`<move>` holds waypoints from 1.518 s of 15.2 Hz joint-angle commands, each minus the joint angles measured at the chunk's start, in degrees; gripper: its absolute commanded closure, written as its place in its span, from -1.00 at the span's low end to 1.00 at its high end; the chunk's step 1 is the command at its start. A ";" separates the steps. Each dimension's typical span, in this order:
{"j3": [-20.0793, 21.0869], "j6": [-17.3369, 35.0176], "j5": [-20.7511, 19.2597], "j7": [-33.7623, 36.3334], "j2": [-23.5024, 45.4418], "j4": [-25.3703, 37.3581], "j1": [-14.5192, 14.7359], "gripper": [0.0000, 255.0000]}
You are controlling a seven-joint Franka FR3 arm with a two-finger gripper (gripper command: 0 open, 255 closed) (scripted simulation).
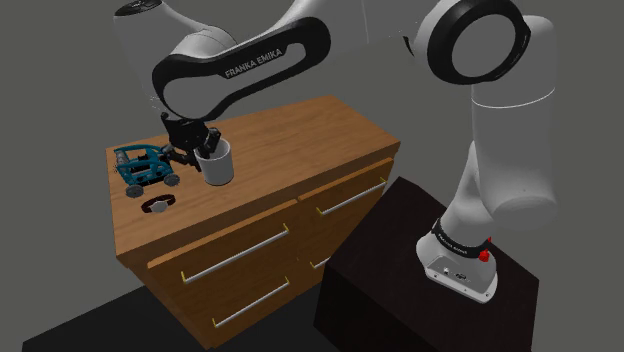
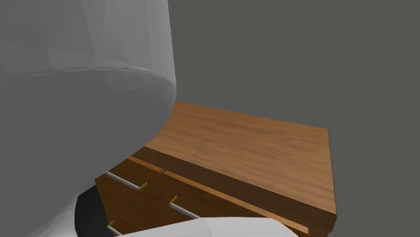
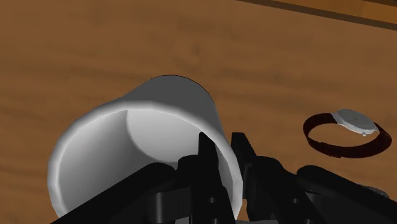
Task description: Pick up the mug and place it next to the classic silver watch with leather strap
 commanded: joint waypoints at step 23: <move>0.31 -4.40 0.41 -0.21 -1.23 3.21 0.41 -1.00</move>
